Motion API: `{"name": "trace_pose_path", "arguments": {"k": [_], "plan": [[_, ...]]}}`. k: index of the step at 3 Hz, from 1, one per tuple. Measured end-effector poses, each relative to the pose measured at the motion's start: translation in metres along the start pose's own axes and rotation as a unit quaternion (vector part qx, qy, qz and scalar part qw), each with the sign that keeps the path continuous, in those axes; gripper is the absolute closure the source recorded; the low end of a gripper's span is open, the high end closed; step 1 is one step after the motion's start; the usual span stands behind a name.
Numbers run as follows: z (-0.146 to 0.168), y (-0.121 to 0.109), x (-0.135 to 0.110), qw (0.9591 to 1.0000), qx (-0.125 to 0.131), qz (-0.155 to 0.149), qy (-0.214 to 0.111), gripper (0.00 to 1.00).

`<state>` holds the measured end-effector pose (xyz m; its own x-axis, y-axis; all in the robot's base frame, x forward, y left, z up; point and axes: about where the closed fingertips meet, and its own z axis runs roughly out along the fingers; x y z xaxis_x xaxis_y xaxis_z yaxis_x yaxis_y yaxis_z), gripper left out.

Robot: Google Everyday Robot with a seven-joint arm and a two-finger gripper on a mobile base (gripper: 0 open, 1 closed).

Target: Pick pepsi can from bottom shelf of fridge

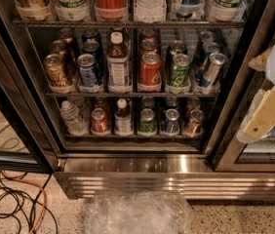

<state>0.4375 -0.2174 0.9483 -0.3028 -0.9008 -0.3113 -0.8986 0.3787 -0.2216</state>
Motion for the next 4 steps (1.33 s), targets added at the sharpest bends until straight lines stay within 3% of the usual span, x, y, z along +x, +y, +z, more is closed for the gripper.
{"name": "trace_pose_path", "arguments": {"k": [1, 2, 3, 4], "plan": [[0.058, 0.015, 0.006, 0.9916, -0.01, 0.096, -0.085, 0.0], [0.081, 0.019, 0.002, 0.9854, -0.016, 0.123, -0.117, 0.0], [0.079, 0.019, 0.001, 0.9853, -0.013, 0.126, -0.114, 0.0], [0.101, 0.023, 0.006, 0.9738, -0.022, 0.178, -0.141, 0.0]]}}
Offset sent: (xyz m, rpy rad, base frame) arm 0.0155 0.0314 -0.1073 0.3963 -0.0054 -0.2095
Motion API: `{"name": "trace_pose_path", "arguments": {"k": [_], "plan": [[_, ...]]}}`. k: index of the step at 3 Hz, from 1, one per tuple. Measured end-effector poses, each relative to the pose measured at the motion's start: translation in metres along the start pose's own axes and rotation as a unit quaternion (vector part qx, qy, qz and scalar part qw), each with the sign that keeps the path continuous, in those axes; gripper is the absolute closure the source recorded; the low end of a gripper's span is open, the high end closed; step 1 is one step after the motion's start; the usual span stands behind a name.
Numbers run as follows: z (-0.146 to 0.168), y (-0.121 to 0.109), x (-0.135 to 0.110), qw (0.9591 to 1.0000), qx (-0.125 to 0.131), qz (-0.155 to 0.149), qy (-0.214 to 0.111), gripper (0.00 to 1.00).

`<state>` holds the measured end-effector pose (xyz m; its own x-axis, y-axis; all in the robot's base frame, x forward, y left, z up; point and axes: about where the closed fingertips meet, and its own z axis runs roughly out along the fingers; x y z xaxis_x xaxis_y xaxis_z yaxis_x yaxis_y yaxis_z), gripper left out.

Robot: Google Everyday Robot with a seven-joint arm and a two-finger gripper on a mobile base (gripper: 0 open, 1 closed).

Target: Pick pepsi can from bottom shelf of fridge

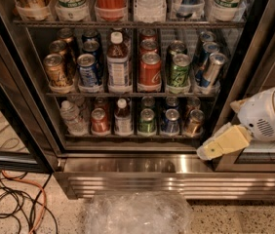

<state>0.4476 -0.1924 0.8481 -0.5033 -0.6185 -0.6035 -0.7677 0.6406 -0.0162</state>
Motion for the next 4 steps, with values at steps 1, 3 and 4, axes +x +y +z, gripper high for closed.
{"name": "trace_pose_path", "arguments": {"k": [1, 3, 4], "plan": [[0.025, -0.008, -0.003, 0.9977, 0.011, 0.038, -0.054, 0.0], [0.028, -0.017, -0.012, 0.9958, 0.033, 0.051, -0.068, 0.0], [0.048, -0.018, -0.004, 0.9937, 0.029, 0.067, -0.085, 0.0]]}}
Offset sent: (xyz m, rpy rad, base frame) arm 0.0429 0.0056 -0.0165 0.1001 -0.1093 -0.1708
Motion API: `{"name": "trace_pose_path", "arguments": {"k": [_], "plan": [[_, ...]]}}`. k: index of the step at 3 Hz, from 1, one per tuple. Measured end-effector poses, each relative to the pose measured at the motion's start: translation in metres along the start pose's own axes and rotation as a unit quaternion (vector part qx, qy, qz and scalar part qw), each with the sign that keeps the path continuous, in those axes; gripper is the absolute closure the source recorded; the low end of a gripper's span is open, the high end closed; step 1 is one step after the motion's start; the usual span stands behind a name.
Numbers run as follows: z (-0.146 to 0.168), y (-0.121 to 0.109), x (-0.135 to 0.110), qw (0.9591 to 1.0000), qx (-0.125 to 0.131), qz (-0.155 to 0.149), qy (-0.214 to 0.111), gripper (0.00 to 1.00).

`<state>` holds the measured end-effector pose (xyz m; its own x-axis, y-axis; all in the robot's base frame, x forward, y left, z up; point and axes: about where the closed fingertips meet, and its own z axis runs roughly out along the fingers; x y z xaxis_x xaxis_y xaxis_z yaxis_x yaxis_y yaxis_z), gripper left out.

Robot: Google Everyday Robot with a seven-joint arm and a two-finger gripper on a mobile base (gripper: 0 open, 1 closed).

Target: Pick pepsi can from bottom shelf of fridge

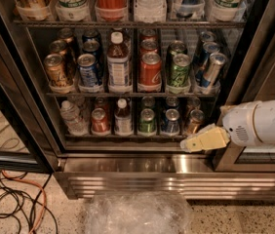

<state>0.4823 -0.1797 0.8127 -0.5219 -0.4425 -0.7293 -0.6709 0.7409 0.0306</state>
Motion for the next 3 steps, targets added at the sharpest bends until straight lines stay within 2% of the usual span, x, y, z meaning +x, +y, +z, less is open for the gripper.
{"name": "trace_pose_path", "arguments": {"k": [1, 2, 3], "plan": [[0.023, -0.007, 0.012, 0.9996, -0.002, 0.019, -0.02, 0.0], [0.025, -0.006, 0.012, 0.9996, -0.003, 0.02, -0.02, 0.0], [0.047, -0.002, 0.021, 0.9989, -0.002, 0.042, -0.02, 0.0]]}}
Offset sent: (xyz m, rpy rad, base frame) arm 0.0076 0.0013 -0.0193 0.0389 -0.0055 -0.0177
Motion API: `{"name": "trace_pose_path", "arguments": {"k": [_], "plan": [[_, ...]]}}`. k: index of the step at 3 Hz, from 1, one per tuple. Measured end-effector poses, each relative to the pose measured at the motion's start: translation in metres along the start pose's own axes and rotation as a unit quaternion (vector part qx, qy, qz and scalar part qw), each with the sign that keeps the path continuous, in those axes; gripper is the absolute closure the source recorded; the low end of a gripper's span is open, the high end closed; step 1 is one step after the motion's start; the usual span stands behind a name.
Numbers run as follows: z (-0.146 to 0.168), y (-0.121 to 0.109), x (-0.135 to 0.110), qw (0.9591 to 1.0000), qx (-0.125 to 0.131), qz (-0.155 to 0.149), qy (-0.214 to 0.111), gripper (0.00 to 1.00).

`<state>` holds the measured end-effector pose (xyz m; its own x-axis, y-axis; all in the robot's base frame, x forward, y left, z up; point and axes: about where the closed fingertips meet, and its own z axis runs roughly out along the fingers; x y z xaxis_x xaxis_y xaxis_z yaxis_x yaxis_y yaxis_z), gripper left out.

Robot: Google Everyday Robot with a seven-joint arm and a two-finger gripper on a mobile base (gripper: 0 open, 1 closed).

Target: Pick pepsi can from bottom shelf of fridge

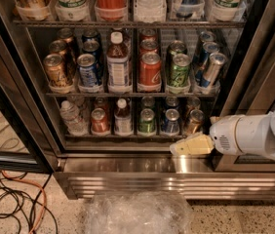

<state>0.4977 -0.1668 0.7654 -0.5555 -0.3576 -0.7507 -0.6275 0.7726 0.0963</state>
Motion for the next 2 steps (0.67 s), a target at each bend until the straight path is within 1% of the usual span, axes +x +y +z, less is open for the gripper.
{"name": "trace_pose_path", "arguments": {"k": [1, 2], "plan": [[0.0354, 0.0044, 0.0179, 0.9994, -0.011, 0.033, -0.006, 0.0], [0.0354, 0.0044, 0.0179, 0.9994, -0.011, 0.033, -0.006, 0.0]]}}
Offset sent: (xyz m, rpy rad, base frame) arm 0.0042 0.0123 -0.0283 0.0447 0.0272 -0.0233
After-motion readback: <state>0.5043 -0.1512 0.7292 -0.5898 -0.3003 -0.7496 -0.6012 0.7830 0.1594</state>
